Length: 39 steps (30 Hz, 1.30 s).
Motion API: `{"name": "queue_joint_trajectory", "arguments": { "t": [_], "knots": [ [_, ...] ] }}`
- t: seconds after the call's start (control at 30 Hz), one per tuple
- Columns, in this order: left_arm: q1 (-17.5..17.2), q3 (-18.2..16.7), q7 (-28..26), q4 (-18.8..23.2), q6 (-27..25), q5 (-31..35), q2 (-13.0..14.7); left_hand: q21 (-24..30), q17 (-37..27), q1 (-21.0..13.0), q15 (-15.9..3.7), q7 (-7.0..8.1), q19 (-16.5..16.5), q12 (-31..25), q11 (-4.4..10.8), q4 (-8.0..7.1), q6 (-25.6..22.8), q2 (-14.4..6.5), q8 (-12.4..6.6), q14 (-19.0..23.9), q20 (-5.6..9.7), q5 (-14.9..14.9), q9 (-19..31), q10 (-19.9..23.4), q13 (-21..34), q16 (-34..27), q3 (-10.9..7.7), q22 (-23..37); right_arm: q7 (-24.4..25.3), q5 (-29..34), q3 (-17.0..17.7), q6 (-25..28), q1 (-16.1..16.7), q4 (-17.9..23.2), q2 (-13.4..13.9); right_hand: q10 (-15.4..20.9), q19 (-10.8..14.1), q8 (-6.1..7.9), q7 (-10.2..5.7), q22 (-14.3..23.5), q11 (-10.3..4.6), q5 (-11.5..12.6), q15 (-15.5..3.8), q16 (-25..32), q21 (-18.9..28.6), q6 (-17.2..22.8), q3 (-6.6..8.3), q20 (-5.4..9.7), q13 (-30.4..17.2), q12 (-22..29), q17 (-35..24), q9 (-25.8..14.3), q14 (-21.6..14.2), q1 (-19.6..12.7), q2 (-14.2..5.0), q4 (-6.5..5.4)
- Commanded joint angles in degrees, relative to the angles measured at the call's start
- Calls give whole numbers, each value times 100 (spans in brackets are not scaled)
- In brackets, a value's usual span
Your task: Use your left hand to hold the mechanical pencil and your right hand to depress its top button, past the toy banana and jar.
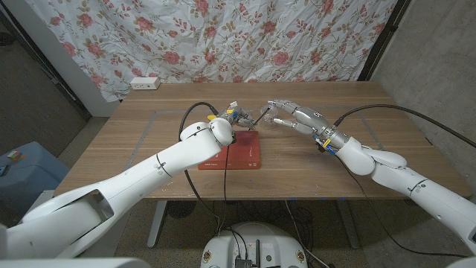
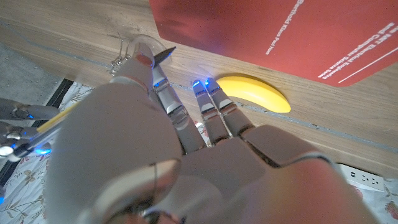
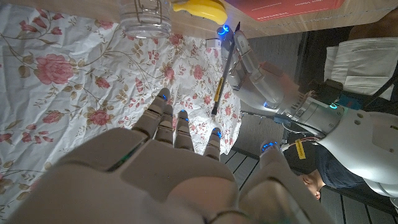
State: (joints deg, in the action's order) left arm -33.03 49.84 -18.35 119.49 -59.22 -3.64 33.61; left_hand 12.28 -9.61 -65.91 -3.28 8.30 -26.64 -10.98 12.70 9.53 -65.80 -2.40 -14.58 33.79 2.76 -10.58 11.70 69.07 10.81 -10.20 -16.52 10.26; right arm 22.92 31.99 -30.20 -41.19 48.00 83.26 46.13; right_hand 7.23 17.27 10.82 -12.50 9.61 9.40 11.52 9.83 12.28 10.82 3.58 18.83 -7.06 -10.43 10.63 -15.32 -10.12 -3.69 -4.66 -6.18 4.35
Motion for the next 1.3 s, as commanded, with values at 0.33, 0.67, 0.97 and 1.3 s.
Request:
{"name": "queue_joint_trajectory", "arguments": {
  "t": [0.33,0.67,0.97,1.3],
  "knots": [
    [-43,15,-44,80,-27,54,37,6,-16,-42,-957,-20,-19,-30,23,3,-3,-64,1,67,406,-30,19,66,27,-10,40,20,-144,-150,-54,-117,-73,-175,-80,-139,-17,30,-16,8,-133,49,-110,-18,-2,69,36,161,-4,-21,-28,-17,108,76,-7,-33],
    [-47,29,-45,91,-13,80,40,5,-15,-43,-956,-19,-18,-30,23,2,2,-66,3,64,405,-30,25,67,27,-8,49,20,-161,-127,-73,-169,-69,-191,-85,-160,-29,27,-16,7,-144,54,-125,-15,-5,87,42,175,-4,-14,-29,-16,115,88,-12,-40],
    [-24,30,-35,51,-24,90,7,6,-16,-46,-956,-3,-19,-30,23,0,3,-72,5,66,405,-30,26,69,27,-9,55,20,-194,-131,-93,-176,-86,-223,-112,-169,-36,28,-15,6,-151,57,-138,-17,-7,110,48,181,-5,-7,-27,-16,126,97,-15,-45],
    [17,58,20,0,27,107,10,3,-15,-48,-957,-19,-13,-30,24,0,-10,-73,-1,66,408,-30,31,72,27,-9,64,20,-279,-209,-126,-204,-109,-300,-135,-200,-60,34,-13,6,-173,61,-162,-23,-13,160,51,199,-5,-5,-33,-14,166,124,-21,-63]
  ]
}}
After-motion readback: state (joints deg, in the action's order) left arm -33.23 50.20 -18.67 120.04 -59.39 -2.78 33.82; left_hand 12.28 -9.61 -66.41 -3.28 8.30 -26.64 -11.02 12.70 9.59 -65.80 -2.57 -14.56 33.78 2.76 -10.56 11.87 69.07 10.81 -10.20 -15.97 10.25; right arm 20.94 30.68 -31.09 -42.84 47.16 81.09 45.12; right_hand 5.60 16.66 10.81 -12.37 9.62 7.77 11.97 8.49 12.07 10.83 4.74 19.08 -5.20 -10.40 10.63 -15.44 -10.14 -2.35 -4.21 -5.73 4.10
